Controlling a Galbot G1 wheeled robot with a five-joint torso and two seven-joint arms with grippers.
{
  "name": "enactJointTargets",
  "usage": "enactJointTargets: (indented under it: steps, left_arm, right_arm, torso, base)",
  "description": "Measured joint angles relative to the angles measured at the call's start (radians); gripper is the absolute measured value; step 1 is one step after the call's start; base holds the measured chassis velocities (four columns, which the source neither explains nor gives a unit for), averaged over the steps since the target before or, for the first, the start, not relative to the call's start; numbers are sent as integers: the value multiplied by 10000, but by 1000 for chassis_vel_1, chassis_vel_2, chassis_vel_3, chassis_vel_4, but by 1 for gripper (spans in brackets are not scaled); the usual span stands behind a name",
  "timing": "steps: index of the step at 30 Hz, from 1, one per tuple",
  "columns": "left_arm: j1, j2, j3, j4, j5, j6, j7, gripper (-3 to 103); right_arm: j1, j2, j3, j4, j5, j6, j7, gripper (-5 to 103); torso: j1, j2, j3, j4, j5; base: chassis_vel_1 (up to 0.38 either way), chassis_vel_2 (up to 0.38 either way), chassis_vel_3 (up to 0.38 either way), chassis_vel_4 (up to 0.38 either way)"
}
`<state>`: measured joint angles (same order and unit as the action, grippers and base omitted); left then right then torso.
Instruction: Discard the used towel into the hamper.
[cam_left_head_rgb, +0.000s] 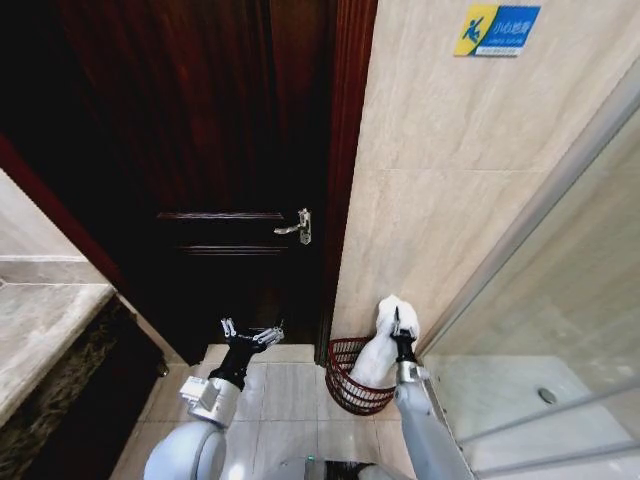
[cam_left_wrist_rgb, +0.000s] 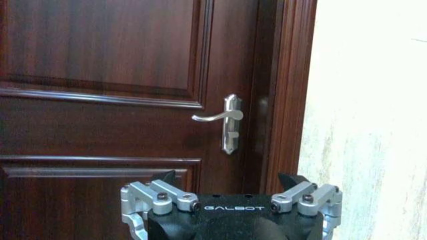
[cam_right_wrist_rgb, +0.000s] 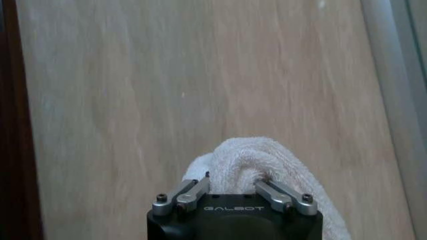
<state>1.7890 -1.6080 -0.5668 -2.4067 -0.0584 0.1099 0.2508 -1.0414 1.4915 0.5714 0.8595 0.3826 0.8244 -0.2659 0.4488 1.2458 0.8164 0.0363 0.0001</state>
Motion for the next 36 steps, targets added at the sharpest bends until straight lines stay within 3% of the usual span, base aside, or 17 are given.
enactJointTargets:
  steps: [6, 20, 36]
  left_arm:
    - [-1, 0, 0, 0, 0, 0, 0, 100]
    - [-1, 0, 0, 0, 0, 0, 0, 100]
    - [-1, 0, 0, 0, 0, 0, 0, 100]
  right_arm:
    - [395, -9, -39, -1499, 115, 0, -348, 12]
    - [701, 22, 34, -2956, 538, -1, -1159, 12]
    - [912, 89, 166, -4295, 311, -6, -1378, 12]
  torso:
    - [6, -1, 2, 0, 0]
    - [5, 0, 1, 0, -1]
    - [5, 0, 1, 0, -2]
  base:
    - [0, 0, 0, 0]
    - [0, 0, 0, 0]
    - [0, 0, 0, 0]
